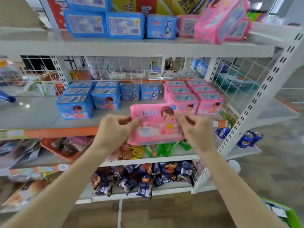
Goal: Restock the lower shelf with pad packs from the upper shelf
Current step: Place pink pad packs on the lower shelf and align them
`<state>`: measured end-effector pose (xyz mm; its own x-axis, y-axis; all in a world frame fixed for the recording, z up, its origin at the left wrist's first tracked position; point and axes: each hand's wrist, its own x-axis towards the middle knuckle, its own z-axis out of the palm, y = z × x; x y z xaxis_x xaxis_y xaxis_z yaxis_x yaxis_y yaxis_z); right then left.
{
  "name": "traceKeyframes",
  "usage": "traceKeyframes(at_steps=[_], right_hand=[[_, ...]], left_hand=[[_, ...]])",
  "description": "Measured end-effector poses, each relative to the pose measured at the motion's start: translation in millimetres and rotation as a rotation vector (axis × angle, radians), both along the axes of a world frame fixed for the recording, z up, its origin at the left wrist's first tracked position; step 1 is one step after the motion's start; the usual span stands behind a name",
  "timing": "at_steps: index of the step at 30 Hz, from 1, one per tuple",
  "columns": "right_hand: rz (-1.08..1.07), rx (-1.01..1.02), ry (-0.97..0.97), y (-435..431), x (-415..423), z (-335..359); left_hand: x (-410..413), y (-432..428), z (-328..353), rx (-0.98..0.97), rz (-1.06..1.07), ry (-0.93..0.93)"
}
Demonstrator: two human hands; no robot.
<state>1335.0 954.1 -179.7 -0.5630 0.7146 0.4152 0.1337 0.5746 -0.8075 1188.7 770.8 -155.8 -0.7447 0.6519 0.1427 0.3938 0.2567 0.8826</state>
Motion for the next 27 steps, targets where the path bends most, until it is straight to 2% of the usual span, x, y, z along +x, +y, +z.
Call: traceKeyframes(at_steps=[2,5,9,11,14,18,20,23,27], right_hand=[[0.000,-0.026,-0.154,28.3,9.0,5.3],[-0.018,-0.043,-0.339,67.2,25.1,6.8],[-0.016,-0.129,-0.397,112.5,48.8,-2.0],[0.004,-0.153,-0.396,131.7,59.8,-6.2],[0.017,-0.121,-0.322,155.3,78.5,-9.0],[0.064,-0.228,-0.136,170.4,100.6,-13.2],[0.125,-0.330,-0.031,174.5,103.7,-27.0],[0.102,-0.404,0.039,174.1,100.2,-52.2],[0.042,-0.319,0.005,173.1,88.3,-82.1]], left_hand=[[-0.1,25.6,7.2,-0.154,0.005,-0.078],[7.9,70.2,11.2,-0.282,0.085,-0.181],[29.6,123.0,3.8,-0.324,0.135,-0.244],[41.7,142.9,1.2,-0.344,0.124,-0.214],[57.2,165.6,-6.3,-0.359,0.053,-0.073],[84.6,185.8,-23.2,-0.195,-0.059,-0.016],[97.4,195.8,-38.5,-0.141,-0.035,0.001],[106.1,205.7,-63.7,-0.108,0.022,0.044],[101.1,211.7,-83.0,-0.114,0.056,0.108]])
